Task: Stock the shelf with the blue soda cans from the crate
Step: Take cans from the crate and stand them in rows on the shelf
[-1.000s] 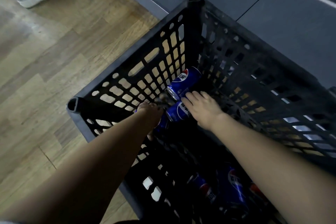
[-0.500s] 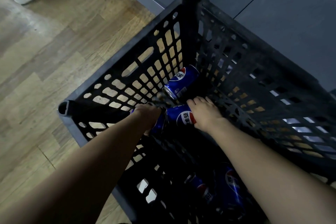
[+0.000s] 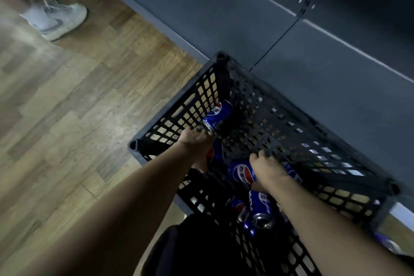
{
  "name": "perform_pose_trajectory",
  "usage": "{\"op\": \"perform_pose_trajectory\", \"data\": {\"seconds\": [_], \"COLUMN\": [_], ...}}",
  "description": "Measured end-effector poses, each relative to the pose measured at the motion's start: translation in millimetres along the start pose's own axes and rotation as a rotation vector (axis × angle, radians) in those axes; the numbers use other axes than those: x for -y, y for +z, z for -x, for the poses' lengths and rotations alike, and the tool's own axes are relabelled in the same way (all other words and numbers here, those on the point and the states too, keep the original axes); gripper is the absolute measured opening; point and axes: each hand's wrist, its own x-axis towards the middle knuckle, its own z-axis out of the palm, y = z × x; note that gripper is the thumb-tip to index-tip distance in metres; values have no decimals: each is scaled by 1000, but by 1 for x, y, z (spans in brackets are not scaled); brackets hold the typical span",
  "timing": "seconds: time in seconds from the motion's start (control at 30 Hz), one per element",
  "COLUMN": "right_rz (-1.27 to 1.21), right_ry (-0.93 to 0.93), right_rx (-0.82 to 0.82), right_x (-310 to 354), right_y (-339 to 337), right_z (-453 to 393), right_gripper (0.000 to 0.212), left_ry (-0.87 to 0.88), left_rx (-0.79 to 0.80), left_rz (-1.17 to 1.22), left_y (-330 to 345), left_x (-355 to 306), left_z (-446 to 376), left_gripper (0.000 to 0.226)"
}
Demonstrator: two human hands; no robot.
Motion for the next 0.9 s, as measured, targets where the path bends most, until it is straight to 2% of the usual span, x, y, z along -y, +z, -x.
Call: {"op": "perform_pose_trajectory", "data": {"seconds": [0.1, 0.27, 0.47, 0.67, 0.9], "right_rz": [-94, -373, -595, -544, -488], "right_ry": [42, 90, 3, 37, 75], "right_rx": [-67, -167, -221, -438, -704], "right_x": [1, 8, 32, 43, 46], "right_y": [-35, -105, -186, -247, -316], "right_z": [53, 149, 279, 399, 497], "right_gripper": [67, 81, 75, 72, 67], "left_ry": [-17, -40, -70, -108, -92], "left_rx": [-29, -177, -274, -440, -646], "left_rz": [-29, 51, 77, 105, 157], "left_y": [-41, -114, -194, -278, -383], "left_x": [13, 41, 66, 83, 80], "left_z": [37, 125, 242, 343, 419], "left_gripper": [84, 84, 81, 67, 68]}}
